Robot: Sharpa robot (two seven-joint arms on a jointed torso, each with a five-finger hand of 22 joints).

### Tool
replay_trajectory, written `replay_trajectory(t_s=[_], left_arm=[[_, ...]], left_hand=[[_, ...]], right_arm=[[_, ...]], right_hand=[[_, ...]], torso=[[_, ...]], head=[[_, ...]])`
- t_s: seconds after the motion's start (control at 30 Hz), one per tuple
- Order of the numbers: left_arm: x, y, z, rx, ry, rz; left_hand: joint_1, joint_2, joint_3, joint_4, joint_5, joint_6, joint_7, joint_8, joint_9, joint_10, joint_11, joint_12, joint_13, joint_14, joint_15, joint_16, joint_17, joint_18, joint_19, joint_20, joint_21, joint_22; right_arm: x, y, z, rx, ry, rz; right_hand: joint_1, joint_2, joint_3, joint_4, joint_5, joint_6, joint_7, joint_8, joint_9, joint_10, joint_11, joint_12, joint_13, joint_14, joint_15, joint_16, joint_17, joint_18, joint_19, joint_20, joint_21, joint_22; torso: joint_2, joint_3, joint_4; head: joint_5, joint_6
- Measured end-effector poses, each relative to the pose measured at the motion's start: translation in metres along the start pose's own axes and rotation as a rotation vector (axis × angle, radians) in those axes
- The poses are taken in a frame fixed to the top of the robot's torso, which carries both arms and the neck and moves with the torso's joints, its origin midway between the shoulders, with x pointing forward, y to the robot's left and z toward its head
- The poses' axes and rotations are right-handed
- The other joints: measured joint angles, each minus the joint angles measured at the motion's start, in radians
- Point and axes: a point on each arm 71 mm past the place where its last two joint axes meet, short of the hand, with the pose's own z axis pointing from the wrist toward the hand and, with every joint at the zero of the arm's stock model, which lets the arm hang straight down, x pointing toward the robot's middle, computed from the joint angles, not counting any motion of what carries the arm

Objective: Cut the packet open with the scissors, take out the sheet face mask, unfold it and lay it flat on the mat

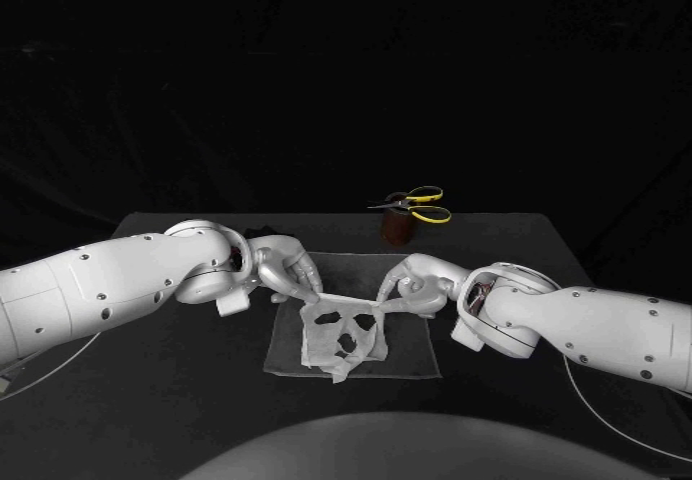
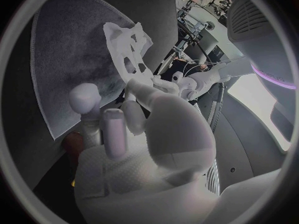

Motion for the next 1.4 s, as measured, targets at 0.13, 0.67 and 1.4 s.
replay_trajectory(t_s=[0.13,0.67,1.4], left_arm=[[-0.008,-0.001,0.008,-0.005,-0.038,0.033],[-0.035,-0.014,0.033,-0.003,-0.142,0.183],[-0.055,-0.018,0.045,-0.048,-0.187,0.265]], left_hand=[[0.002,0.002,0.000,0.000,-0.002,0.000,0.000,0.000,0.000,0.000,0.000,0.000,0.001,0.000,0.000,0.000,0.001,0.000,0.000,0.000,0.000,0.000],[0.002,0.002,0.003,-0.003,0.001,-0.004,0.003,-0.001,0.000,0.000,0.000,0.000,0.001,0.003,0.004,0.000,0.002,0.000,0.000,0.000,0.000,-0.002],[0.002,0.002,0.008,-0.008,0.001,-0.008,-0.001,0.000,0.000,0.000,0.000,0.000,0.003,0.003,0.004,0.004,0.009,0.000,0.000,0.000,0.000,-0.001]], right_arm=[[-0.005,-0.003,0.006,0.022,-0.015,-0.015],[-0.032,-0.010,0.030,0.091,-0.097,-0.090],[-0.059,-0.004,0.064,0.141,-0.117,-0.194]], right_hand=[[0.000,0.000,0.000,0.000,0.000,0.001,0.002,-0.001,0.000,-0.001,-0.001,0.000,0.000,0.000,0.000,0.000,0.000,0.000,0.000,0.000,0.000,0.000],[-0.003,-0.003,0.000,0.000,-0.001,0.003,0.002,0.001,0.000,-0.001,-0.002,-0.002,-0.001,0.000,0.000,-0.002,0.001,0.011,-0.004,-0.004,-0.005,0.000],[-0.001,-0.001,0.000,0.000,-0.003,0.001,0.000,-0.001,0.000,-0.002,-0.002,-0.003,-0.001,0.000,0.000,-0.004,0.000,0.009,-0.004,-0.004,-0.009,0.000]], torso=[[0.004,-0.0012,0.0003],[0.025,-0.0007,0.0008],[0.032,0.0001,0.0021]], head=[[-0.002,0.000],[-0.005,0.000],[-0.007,0.000]])
